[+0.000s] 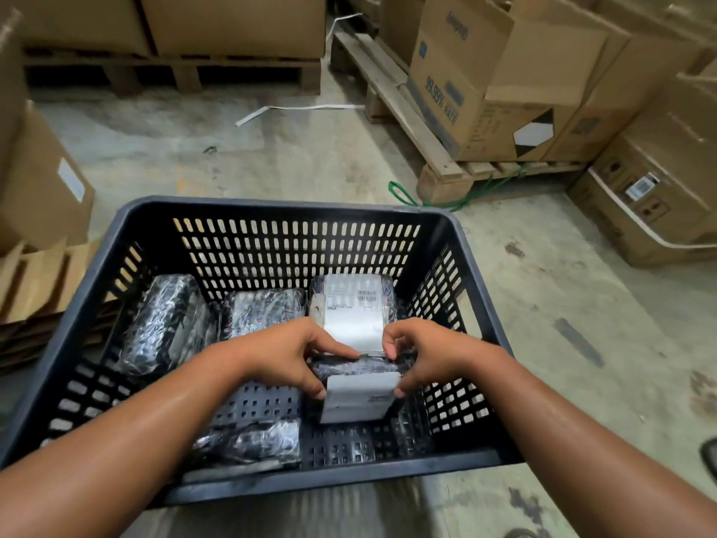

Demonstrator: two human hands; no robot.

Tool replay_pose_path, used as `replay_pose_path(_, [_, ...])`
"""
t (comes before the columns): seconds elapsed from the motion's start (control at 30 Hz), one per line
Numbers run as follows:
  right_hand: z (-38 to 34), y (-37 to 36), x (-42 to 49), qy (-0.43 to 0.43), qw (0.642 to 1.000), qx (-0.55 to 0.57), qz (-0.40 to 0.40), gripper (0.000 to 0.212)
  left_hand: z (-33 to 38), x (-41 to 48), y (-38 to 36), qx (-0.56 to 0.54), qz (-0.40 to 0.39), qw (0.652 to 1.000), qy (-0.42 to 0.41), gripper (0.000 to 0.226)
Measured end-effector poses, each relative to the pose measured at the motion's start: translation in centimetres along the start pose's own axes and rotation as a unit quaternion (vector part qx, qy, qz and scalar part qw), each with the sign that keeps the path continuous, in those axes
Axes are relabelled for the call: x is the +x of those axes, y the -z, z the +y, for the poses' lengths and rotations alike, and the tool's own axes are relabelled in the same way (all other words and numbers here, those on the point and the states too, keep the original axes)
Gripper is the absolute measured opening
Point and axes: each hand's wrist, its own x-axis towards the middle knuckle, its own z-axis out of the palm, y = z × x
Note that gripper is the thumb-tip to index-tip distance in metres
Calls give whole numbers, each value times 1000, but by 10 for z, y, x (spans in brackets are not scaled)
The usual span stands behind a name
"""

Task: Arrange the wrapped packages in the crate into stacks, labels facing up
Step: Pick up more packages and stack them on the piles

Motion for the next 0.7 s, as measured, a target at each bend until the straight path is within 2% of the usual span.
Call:
replay_pose_path(0.1, [-7, 21, -5, 40, 998, 38, 26, 38, 9, -10, 23, -79, 48, 995, -26, 54])
replay_pose_path(0.2, [-15, 47, -13, 91, 987, 111, 78, 37, 24, -22, 51, -137, 96, 985, -49, 47])
replay_pose_path(0.27, [-19, 60, -19, 118, 969, 186, 112, 47, 32, -31, 72, -186, 121, 973, -66, 48])
replay_pose_path(0.4, [-26, 58, -15, 172, 914, 337, 149, 81, 39, -41, 97, -263, 166, 947, -77, 50])
replay_pose_path(0.53, [-29, 52, -7, 181, 879, 402, 181, 79, 44, -29, 89, -241, 247, 935, -78, 43])
replay_pose_path(0.57, [-28, 52, -6, 177, 876, 409, 183, 78, 43, -25, 85, -200, 261, 942, -75, 54])
replay_pose_path(0.6, [-27, 53, -5, 170, 875, 413, 187, 77, 42, -22, 79, -138, 261, 953, -65, 78])
replay_pose_path(0.67, [-26, 55, -3, 150, 875, 417, 194, 76, 39, -17, 66, -33, 221, 974, -35, 129])
replay_pose_path(0.7, [-25, 55, -1, 137, 878, 415, 197, 75, 37, -14, 58, 0, 195, 980, -24, 145])
